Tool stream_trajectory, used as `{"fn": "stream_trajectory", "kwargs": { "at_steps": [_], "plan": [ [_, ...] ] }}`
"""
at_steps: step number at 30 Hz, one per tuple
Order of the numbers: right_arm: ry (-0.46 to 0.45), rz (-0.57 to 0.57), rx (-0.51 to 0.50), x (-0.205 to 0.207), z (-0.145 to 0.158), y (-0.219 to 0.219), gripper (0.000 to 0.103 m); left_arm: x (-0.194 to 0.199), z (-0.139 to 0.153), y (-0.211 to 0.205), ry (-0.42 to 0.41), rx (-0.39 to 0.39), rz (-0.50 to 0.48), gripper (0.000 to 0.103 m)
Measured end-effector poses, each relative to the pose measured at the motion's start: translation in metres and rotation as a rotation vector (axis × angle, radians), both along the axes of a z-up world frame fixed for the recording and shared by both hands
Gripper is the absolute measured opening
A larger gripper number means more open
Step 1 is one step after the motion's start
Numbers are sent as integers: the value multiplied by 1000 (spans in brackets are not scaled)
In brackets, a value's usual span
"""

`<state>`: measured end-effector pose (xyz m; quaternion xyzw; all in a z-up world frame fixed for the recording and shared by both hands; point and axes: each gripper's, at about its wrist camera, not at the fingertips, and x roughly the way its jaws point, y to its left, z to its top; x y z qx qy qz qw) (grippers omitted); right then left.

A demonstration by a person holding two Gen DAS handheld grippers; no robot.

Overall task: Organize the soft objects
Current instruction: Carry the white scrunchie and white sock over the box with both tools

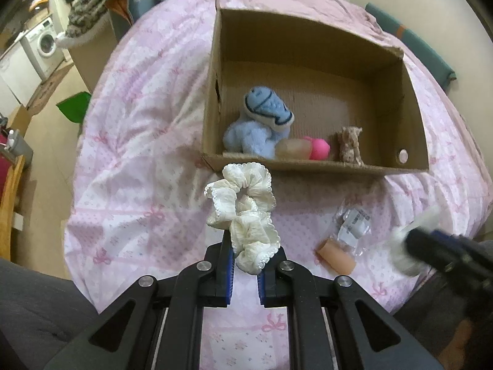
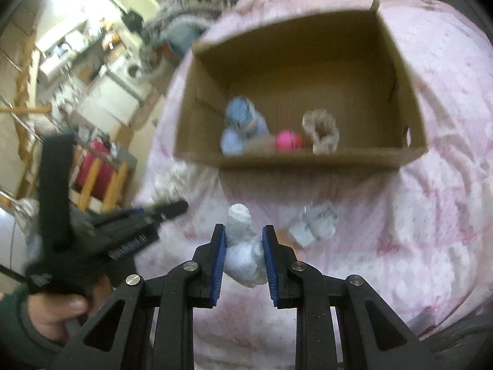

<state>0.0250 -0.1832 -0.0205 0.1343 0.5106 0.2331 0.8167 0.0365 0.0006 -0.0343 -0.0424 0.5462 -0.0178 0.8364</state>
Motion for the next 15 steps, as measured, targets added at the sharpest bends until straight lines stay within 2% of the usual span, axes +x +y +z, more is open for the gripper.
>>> {"fn": "stream_trajectory", "kwargs": {
  "at_steps": [3,10,12,15],
  "plan": [
    [-53,-30,21,-1,12,-8,26,-1,7,3,-31,6,8,11],
    [-99,-42,54,-2,25,-16,26,-7,23,9,-86,18,40,11],
    [-113,-45,56,-4,30,-20,26,-7,27,11,-85,44,50,11],
    [-134,-57,53,-3,38,-24,26,-4,33,14,-76,40,59,11]
  ]
}}
